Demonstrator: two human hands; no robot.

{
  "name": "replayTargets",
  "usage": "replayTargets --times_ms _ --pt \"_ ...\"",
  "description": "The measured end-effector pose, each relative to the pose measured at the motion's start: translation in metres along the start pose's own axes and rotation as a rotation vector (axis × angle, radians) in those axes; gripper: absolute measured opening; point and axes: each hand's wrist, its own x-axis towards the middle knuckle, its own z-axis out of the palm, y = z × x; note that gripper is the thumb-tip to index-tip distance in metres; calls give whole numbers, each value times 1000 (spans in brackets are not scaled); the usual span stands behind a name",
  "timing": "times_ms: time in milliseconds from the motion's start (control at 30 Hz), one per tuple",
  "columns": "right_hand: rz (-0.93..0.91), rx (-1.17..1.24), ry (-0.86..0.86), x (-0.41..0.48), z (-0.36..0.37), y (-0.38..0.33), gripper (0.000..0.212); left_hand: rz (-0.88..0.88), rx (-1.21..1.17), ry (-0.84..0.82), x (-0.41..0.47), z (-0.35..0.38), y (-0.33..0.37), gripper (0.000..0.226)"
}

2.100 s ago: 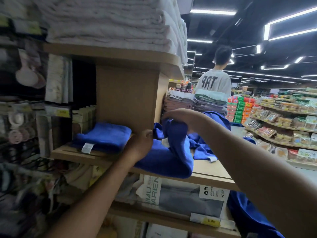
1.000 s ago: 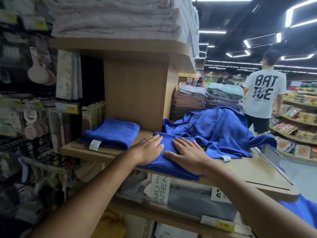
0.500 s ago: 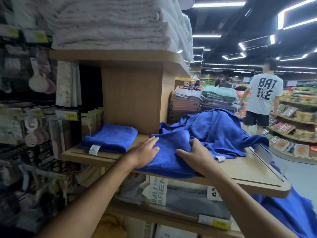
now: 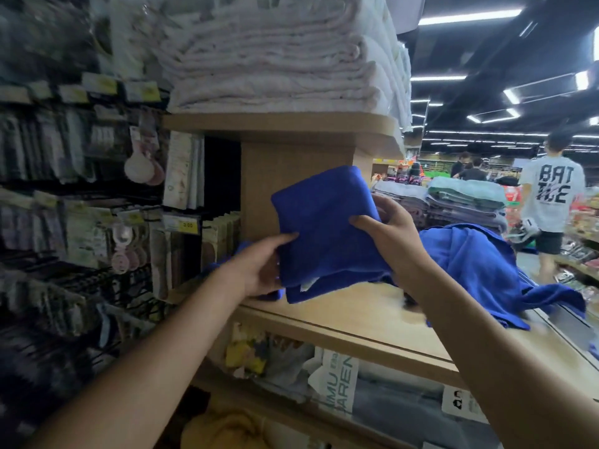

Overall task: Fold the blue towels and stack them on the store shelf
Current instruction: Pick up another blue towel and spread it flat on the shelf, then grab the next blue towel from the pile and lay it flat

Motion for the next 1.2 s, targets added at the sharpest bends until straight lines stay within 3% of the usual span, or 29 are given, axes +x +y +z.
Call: replayTargets --times_ms 167,267,500,667,733,833,933,1000,1100,1200 --pt "226 214 -87 34 50 26 12 198 373 300 22 -34 68 24" --pt "457 314 -161 42 84 48 12 284 740 455 39 -58 93 12" --pt "610 224 -315 39 124 92 33 23 1375 557 77 -107 81 38" --pt "630 130 -335 41 128 100 40 -71 1585 562 82 -118 53 32" --pt "609 41 -334 40 126 100 38 -2 1742 604 76 -109 51 25" --pt "510 -83 -307 40 110 100 22 383 1897 666 69 -76 49 24" --pt "278 -275 -237 44 68 95 25 808 1749 551 66 -21 37 23" --pt "95 -437 -162 48 27 88 28 960 1642 377 67 20 24 22" --pt "-61 -709 -20 56 -44 84 21 979 1553 139 85 73 -3 20" --pt "-52 -935 209 64 -121 97 13 886 1474 8 115 117 -29 25"
